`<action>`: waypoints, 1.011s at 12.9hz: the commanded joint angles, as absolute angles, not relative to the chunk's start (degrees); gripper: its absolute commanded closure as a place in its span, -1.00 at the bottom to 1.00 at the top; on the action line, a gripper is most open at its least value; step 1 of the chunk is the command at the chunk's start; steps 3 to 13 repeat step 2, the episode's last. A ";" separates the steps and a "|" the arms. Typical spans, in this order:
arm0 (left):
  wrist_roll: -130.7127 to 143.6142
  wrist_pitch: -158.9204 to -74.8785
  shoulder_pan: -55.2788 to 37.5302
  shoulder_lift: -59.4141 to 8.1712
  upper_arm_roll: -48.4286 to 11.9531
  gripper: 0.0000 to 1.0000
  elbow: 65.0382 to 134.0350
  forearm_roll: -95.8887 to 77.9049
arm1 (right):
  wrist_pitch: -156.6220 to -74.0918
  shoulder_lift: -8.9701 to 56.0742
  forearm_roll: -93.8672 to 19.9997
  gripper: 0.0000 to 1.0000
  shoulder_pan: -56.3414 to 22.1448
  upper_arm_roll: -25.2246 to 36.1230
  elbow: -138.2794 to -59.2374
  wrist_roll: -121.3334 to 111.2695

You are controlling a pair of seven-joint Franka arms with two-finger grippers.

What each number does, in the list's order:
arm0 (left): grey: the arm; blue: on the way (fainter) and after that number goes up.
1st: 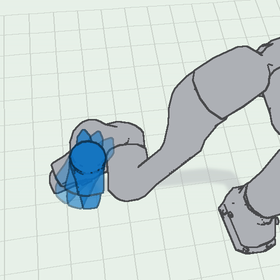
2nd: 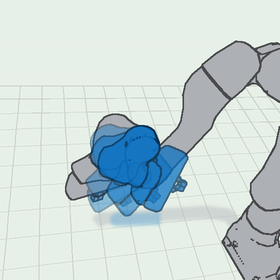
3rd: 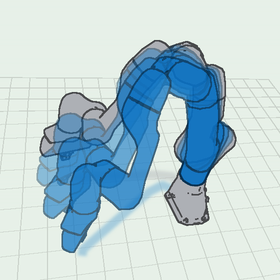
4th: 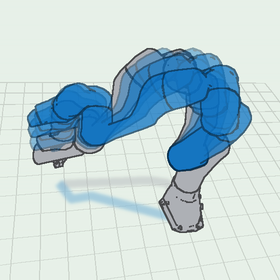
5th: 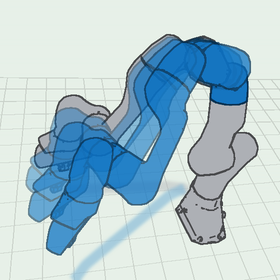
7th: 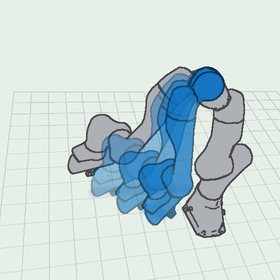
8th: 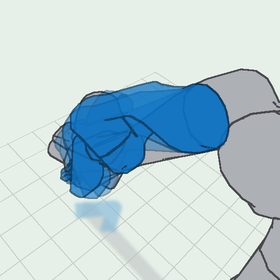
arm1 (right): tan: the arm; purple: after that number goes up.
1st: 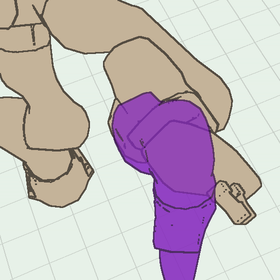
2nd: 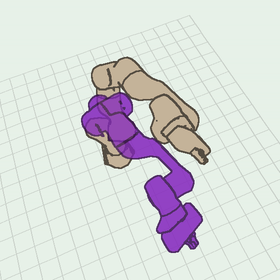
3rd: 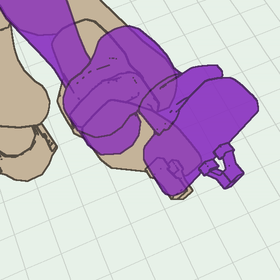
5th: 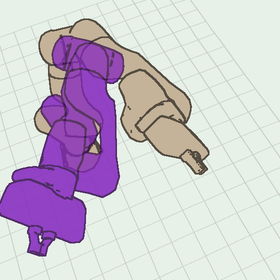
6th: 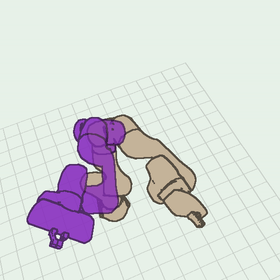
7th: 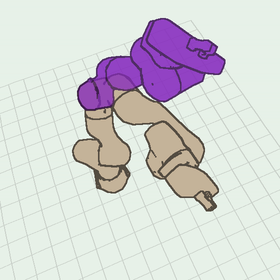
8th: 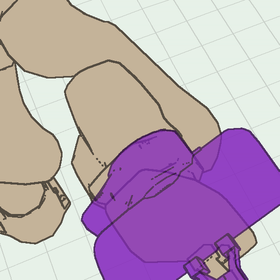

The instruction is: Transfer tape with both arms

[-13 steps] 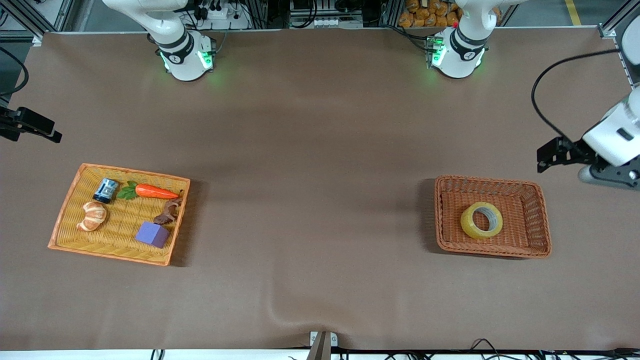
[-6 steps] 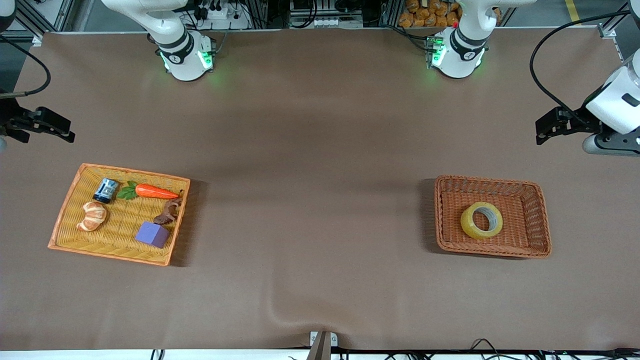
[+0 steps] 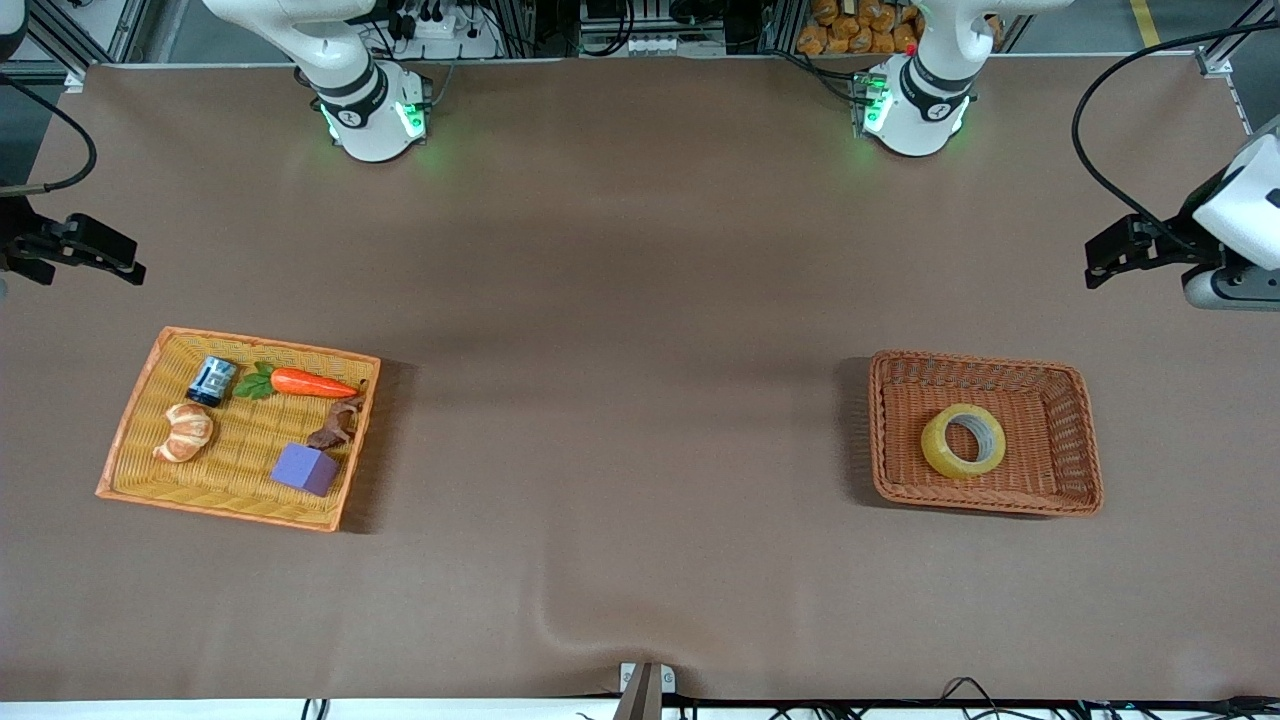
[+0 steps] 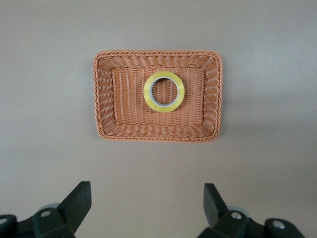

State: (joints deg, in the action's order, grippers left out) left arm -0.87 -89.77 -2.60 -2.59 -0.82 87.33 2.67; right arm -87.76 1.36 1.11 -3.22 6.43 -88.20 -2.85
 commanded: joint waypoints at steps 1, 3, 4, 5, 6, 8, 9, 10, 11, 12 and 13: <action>-0.88 -88.68 -1.85 -0.70 -0.62 -1.00 88.24 1.14 | -87.01 1.05 1.32 -1.00 -2.55 6.33 -88.33 -2.72; -0.88 -87.81 -1.50 -0.70 -0.62 -1.00 88.16 1.23 | -87.01 1.05 1.32 -1.00 -2.20 6.33 -88.42 -2.72; -0.88 -87.81 -1.50 -0.70 -0.62 -1.00 88.16 1.23 | -87.01 1.05 1.32 -1.00 -2.20 6.33 -88.42 -2.72; -0.88 -87.81 -1.50 -0.70 -0.62 -1.00 88.16 1.23 | -87.01 1.05 1.32 -1.00 -2.20 6.33 -88.42 -2.72; -0.88 -87.81 -1.50 -0.70 -0.62 -1.00 88.16 1.23 | -87.01 1.05 1.32 -1.00 -2.20 6.33 -88.42 -2.72; -0.88 -87.81 -1.50 -0.70 -0.62 -1.00 88.16 1.23 | -87.01 1.05 1.32 -1.00 -2.20 6.33 -88.42 -2.72; -0.88 -87.81 -1.50 -0.70 -0.62 -1.00 88.16 1.23 | -87.01 1.05 1.32 -1.00 -2.20 6.33 -88.42 -2.72; -0.88 -87.81 -1.50 -0.70 -0.62 -1.00 88.16 1.23 | -87.01 1.05 1.32 -1.00 -2.20 6.33 -88.42 -2.72; -0.88 -87.81 -1.50 -0.70 -0.62 -1.00 88.16 1.23 | -87.01 1.05 1.32 -1.00 -2.20 6.33 -88.42 -2.72; -0.88 -87.81 -1.50 -0.70 -0.62 -1.00 88.16 1.23 | -87.01 1.05 1.32 -1.00 -2.20 6.33 -88.42 -2.72; -0.88 -87.81 -1.50 -0.70 -0.62 -1.00 88.16 1.23 | -87.01 1.05 1.32 -1.00 -2.20 6.33 -88.42 -2.72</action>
